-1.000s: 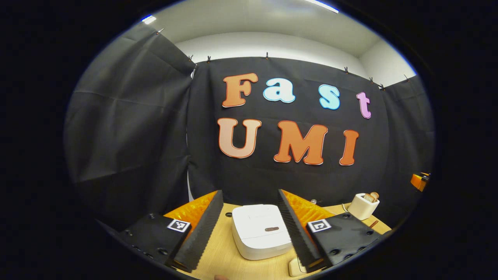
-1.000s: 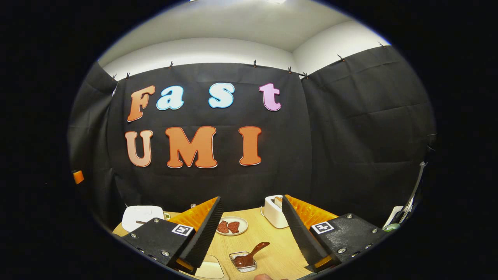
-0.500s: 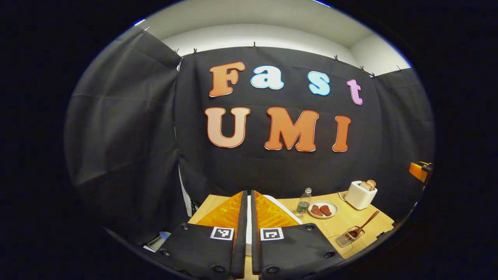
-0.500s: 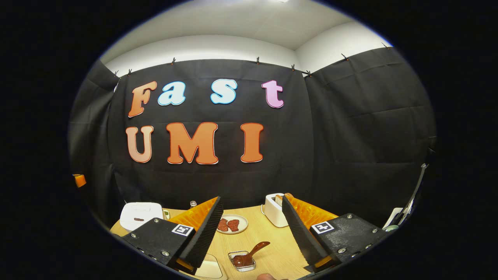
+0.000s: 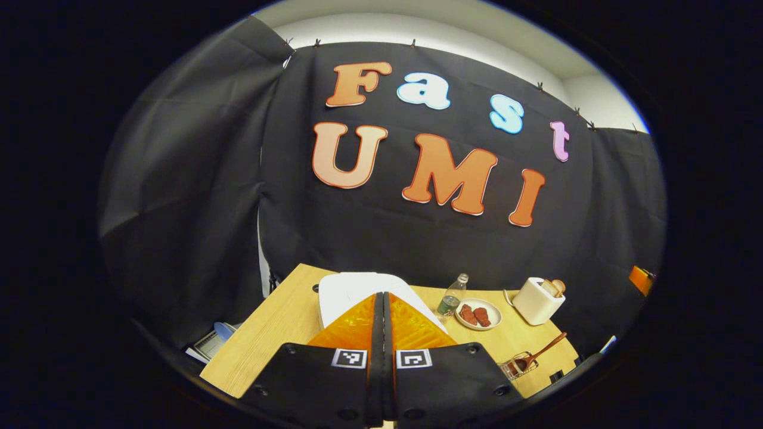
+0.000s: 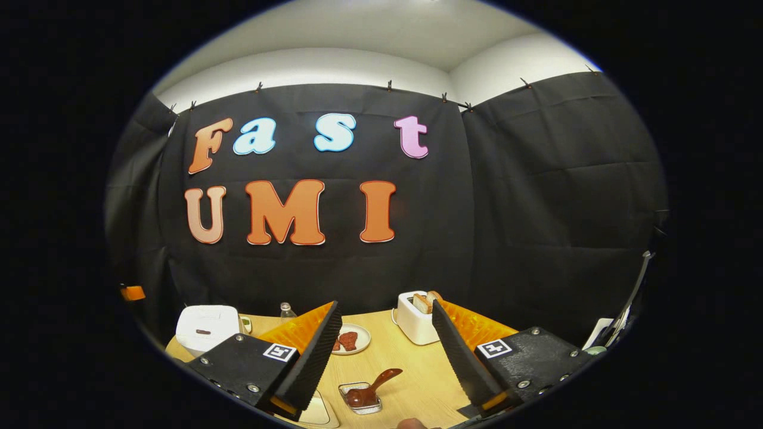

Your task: Close the left gripper, press the button to open the rice cooker; take a wooden spoon from the chopstick holder with the right hand, scoop a spoonful of rice and pour it into the rice cooker, then put the wooden spoon back into the chopstick holder.

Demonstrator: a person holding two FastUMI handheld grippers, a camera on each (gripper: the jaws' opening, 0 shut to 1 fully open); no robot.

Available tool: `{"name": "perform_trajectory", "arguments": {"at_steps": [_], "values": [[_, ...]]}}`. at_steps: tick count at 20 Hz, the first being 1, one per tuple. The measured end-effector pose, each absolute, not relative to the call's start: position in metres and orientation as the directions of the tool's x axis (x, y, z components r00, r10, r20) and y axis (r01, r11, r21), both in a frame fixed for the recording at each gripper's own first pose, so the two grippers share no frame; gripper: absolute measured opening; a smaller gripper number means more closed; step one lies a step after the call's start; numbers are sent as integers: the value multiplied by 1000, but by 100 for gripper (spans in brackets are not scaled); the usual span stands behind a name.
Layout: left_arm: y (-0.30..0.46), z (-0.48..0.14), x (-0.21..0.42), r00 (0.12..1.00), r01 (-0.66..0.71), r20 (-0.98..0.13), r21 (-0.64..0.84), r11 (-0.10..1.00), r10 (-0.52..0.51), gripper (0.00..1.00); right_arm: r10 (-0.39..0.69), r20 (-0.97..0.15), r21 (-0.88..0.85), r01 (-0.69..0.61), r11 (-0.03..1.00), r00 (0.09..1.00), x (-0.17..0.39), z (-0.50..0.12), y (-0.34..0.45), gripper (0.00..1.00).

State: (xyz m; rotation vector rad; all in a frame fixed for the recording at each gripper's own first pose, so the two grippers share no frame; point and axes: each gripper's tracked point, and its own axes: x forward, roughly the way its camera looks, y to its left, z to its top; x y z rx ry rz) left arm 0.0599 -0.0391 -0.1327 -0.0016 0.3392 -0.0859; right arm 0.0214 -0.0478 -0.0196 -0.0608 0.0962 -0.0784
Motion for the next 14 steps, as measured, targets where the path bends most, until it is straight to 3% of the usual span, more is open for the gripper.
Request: {"name": "perform_trajectory", "arguments": {"at_steps": [14], "values": [[-75,-269,144,802,180,-583,30,983,-129,4,-152,-171,-88,139,986,974,48,-50,-83,94]]}}
